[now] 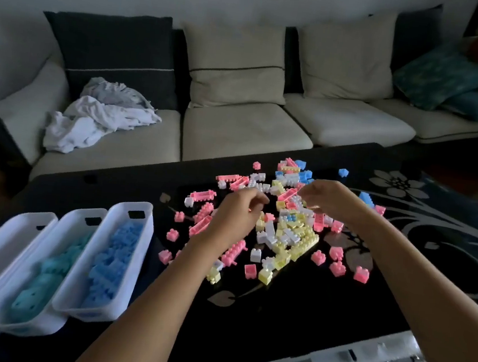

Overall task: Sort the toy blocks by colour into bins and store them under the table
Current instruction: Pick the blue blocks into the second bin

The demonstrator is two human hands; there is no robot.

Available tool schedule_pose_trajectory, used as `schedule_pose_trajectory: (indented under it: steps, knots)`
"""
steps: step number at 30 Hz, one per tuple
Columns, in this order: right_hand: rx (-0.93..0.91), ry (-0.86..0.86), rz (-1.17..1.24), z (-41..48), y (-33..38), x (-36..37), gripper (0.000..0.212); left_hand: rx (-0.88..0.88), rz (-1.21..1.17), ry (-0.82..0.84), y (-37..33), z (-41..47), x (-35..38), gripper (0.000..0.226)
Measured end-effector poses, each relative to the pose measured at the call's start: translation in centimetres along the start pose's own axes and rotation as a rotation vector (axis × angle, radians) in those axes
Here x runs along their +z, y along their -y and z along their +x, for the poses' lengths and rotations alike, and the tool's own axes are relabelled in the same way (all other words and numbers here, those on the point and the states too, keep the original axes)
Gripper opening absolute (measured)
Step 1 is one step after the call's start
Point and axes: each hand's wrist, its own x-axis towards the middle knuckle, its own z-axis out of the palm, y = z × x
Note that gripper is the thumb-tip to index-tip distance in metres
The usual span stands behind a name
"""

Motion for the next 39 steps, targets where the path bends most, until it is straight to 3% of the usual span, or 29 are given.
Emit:
schedule_pose_trajectory:
  steps: [5,9,13,21,26,30,35,37,39]
  knots:
    - [0.182,-0.281,-0.065,0.4,-8.7,-2.8,0.043,0.05,0.129,0.197,-0.5,4.4,3.7,0.024]
    - [0.241,-0.24,-0.108,1.1,-12.4,-1.9,0.05,0.111,0.241,0.278,-0.3,6.6,6.6,0.022]
    - [0.145,-0.224,-0.181,1.7,-13.8,-1.7,0.06,0.09,0.331,0.357,0.0,7.4,8.7,0.02]
    - [-0.071,-0.349,-0.257,1.9,-14.5,-0.6,0.032,-0.042,0.375,0.53,-1.0,7.9,8.4,0.02]
    - [-0.105,-0.252,-0.474,2.5,-13.6,0.5,0.043,-0.205,0.282,0.744,-1.3,8.2,7.5,0.041]
    - [-0.082,-0.246,-0.462,2.5,-13.0,0.6,0.037,-0.204,0.325,0.71,-0.8,7.9,7.6,0.048]
    - [-0.063,-0.341,-0.368,2.6,-13.2,1.0,0.032,-0.272,-0.049,0.424,-0.6,8.2,7.7,0.026]
    - [-0.017,-0.383,-0.343,2.9,-13.2,1.2,0.032,-0.454,-0.436,0.291,-1.0,9.0,7.6,0.023]
    - [0.024,-0.412,-0.357,3.4,-13.4,1.1,0.036,-0.726,-0.985,0.232,-1.5,10.0,7.5,0.025]
